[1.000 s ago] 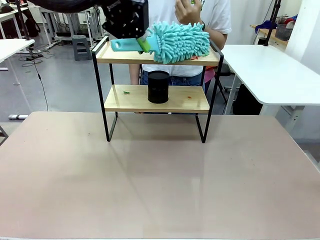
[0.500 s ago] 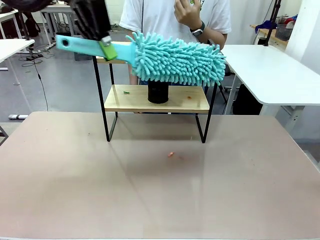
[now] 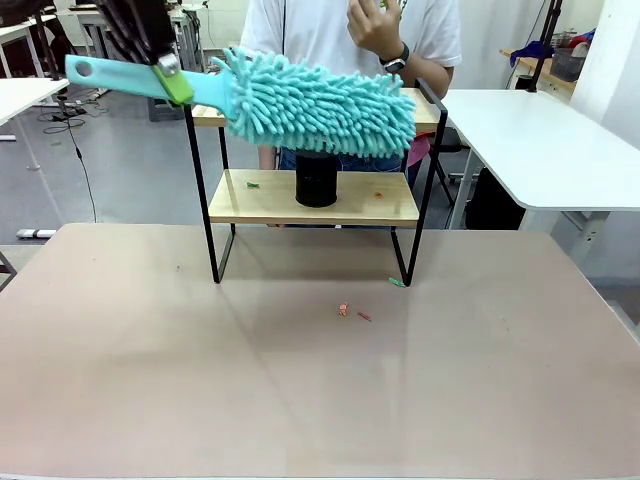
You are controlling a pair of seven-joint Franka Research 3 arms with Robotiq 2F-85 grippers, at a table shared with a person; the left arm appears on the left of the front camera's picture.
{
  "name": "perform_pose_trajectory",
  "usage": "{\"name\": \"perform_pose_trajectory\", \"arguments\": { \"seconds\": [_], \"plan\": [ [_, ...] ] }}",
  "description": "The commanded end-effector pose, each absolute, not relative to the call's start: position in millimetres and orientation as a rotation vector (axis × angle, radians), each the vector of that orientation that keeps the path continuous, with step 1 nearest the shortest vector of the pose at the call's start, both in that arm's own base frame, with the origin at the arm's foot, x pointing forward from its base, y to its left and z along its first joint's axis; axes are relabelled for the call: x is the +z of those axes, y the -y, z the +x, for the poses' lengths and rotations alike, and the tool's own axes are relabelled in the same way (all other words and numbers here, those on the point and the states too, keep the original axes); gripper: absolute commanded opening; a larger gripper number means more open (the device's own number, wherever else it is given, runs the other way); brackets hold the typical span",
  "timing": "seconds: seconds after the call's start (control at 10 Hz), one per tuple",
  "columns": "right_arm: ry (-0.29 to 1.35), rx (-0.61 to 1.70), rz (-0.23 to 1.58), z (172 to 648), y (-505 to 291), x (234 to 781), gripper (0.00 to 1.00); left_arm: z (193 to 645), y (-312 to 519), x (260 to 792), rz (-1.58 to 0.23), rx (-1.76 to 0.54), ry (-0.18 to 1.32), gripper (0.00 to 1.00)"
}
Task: Clean the shelf.
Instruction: Clean the specific tier of the Shelf with the Duster once objects are removed.
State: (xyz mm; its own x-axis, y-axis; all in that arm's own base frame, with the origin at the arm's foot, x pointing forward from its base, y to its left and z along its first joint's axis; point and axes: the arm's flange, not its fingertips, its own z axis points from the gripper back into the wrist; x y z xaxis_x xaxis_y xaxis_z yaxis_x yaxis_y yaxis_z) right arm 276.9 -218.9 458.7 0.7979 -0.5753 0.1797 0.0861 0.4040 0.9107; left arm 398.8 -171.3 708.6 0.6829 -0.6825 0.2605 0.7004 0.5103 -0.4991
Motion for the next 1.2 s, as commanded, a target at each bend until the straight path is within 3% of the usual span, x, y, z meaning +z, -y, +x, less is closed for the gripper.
{"name": "perform_pose_trajectory", "arguments": {
  "seconds": [0.0, 0.2, 0.4, 0.6, 0.7, 0.9, 1.0, 1.1],
  "plan": [
    [0.548, -0.421, 1.092, 279.6, 218.6, 459.9, 1.00, 385.4, 93.1, 725.6, -0.696, -0.633, 0.205, 0.12],
    [0.548, -0.421, 1.092, 279.6, 218.6, 459.9, 1.00, 352.9, -17.5, 724.8, -0.735, -0.252, 0.414, 0.12],
    [0.548, -0.421, 1.092, 279.6, 218.6, 459.9, 1.00, 328.7, -85.2, 681.8, -0.822, 0.150, 0.483, 0.12],
    [0.548, -0.421, 1.092, 279.6, 218.6, 459.9, 1.00, 346.0, -106.8, 631.8, -0.856, 0.419, 0.506, 0.12],
    [0.548, -0.421, 1.092, 279.6, 218.6, 459.9, 1.00, 375.1, -108.8, 613.2, -0.644, 0.553, 0.456, 0.12],
    [0.548, -0.421, 1.092, 279.6, 218.6, 459.9, 1.00, 413.4, -89.9, 597.4, -0.548, 0.400, 0.289, 0.12],
    [0.548, -0.421, 1.092, 279.6, 218.6, 459.9, 1.00, 368.4, -130.7, 597.6, -0.667, 0.452, 0.448, 0.12],
    [0.548, -0.421, 1.092, 279.6, 218.6, 459.9, 1.00, 368.4, -130.7, 597.6, -0.667, 0.452, 0.448, 0.12]
  ]
}}
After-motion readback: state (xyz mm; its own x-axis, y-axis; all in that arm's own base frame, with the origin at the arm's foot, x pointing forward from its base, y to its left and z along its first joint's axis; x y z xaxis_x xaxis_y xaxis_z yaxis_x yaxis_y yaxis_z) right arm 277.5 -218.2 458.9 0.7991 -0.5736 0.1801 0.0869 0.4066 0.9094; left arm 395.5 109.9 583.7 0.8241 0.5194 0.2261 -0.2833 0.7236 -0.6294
